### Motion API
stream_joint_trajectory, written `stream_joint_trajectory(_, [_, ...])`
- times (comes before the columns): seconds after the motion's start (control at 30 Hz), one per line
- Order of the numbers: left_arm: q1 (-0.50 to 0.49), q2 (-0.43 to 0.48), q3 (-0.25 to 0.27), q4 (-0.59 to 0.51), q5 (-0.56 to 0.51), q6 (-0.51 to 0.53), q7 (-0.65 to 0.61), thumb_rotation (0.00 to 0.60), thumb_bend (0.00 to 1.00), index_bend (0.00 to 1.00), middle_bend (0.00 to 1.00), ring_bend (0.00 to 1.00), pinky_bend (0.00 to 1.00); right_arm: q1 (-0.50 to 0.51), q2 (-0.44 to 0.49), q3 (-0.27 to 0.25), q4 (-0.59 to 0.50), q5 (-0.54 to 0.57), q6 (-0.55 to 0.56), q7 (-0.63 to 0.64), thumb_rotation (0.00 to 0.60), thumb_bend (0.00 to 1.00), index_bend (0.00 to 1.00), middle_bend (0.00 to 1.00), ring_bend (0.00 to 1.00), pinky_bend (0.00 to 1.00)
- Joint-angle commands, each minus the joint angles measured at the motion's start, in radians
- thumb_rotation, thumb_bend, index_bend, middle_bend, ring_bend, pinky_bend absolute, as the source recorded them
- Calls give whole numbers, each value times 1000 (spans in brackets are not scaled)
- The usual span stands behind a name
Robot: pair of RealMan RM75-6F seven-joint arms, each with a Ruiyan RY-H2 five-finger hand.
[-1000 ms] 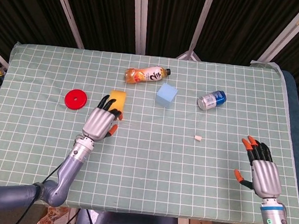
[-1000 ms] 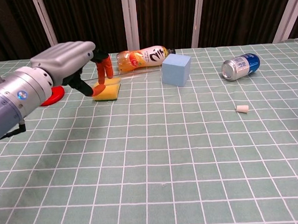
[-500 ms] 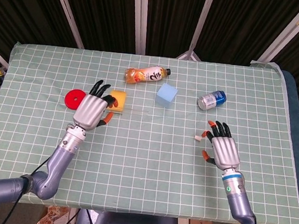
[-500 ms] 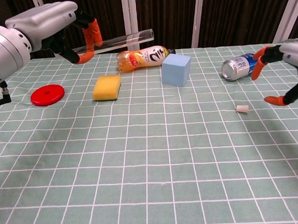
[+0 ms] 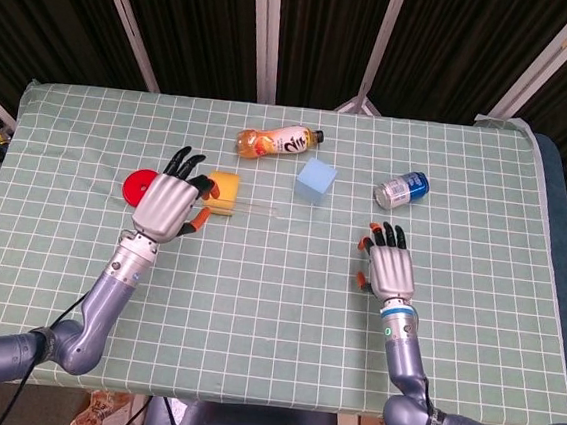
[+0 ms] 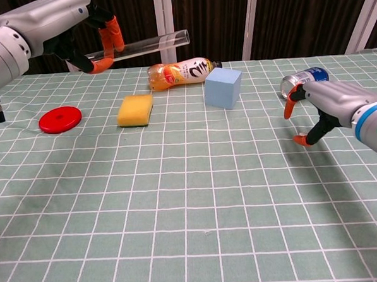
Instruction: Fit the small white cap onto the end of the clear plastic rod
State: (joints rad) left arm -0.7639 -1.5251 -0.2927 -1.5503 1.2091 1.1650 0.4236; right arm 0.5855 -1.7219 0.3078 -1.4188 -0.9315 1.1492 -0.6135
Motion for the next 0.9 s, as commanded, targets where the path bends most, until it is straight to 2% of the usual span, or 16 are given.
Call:
stream_joint_trajectory(0.03, [0,4,2,3,1,0,-5,600,738,489,499,128,0,30,-39,25,61,36,-1,-10,600,348,448,176,0,0])
stream_joint_trajectory(0.13, [1,2,3,13,-2,2,-7,600,738,489,499,128,0,39,-49,28,94,53,-5,-12,600,348,485,198,0,0])
stream_joint_trajectory(0.9, [-16,-34,10,36,-4,17,12,600,738,488,498,128,0,53,-79,18,178,98,-12,5,600,348,487,199,0,0])
